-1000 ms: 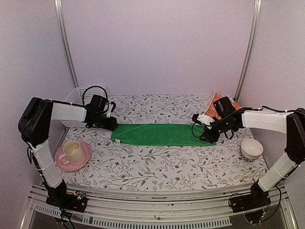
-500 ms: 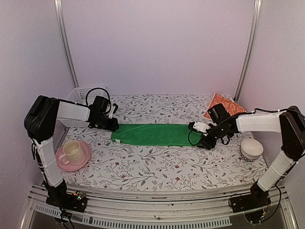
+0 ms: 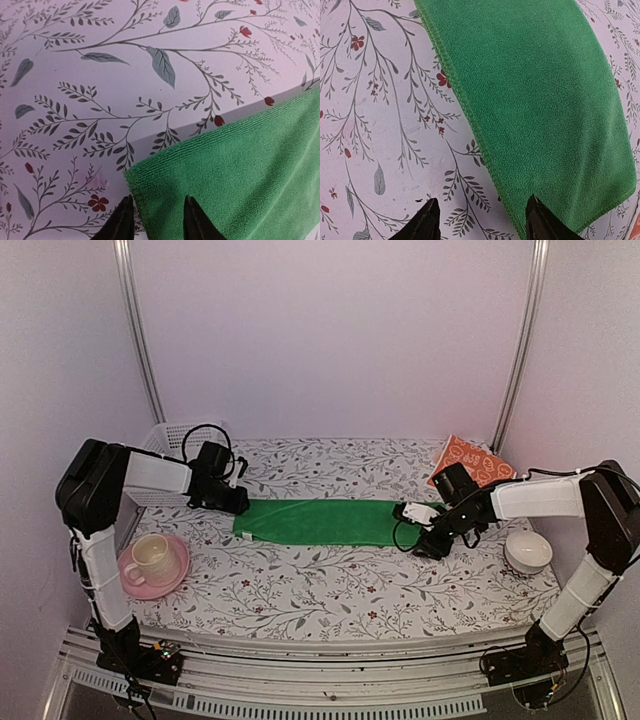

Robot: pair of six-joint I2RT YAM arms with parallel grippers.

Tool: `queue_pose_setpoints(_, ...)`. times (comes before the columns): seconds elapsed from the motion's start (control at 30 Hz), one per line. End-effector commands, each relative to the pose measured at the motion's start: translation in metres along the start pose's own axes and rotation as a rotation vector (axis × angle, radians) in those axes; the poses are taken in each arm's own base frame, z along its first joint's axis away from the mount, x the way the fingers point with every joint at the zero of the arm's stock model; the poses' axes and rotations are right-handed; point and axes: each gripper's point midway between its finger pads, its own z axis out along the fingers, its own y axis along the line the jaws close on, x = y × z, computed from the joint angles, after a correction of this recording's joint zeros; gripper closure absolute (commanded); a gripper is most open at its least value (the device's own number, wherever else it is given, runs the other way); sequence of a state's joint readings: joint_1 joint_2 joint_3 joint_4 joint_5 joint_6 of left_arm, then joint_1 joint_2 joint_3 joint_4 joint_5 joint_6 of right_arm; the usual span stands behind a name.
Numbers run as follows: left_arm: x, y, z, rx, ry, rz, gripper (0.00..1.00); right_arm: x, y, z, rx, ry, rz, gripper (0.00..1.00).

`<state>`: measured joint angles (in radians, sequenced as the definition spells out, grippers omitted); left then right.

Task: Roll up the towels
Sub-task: Smooth out the towel at the center of the board.

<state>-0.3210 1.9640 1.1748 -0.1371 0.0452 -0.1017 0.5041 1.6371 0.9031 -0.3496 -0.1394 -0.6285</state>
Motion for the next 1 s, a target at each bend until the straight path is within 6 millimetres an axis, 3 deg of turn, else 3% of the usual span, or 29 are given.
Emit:
queue_pose_setpoints(0.0,0.001,0.006,0.009,0.001,0.006,-0.013,0.67,0.005,0.007,0.008,-0.011,0.020,-0.018,0.41)
queue_pose_setpoints(0.5,-0.003,0.007,0.007,0.004,-0.011,-0.016,0.80,0.008,0.011,0.012,-0.019,0.040,-0.026,0.41)
queue_pose_setpoints(0.8,-0.010,0.008,0.002,0.005,-0.028,-0.017,1.00,0.014,0.013,0.019,-0.021,0.070,-0.030,0.41)
queue_pose_setpoints(0.97,-0.012,0.008,0.002,0.006,-0.037,-0.017,1.00,0.021,0.014,0.026,-0.018,0.102,-0.027,0.42)
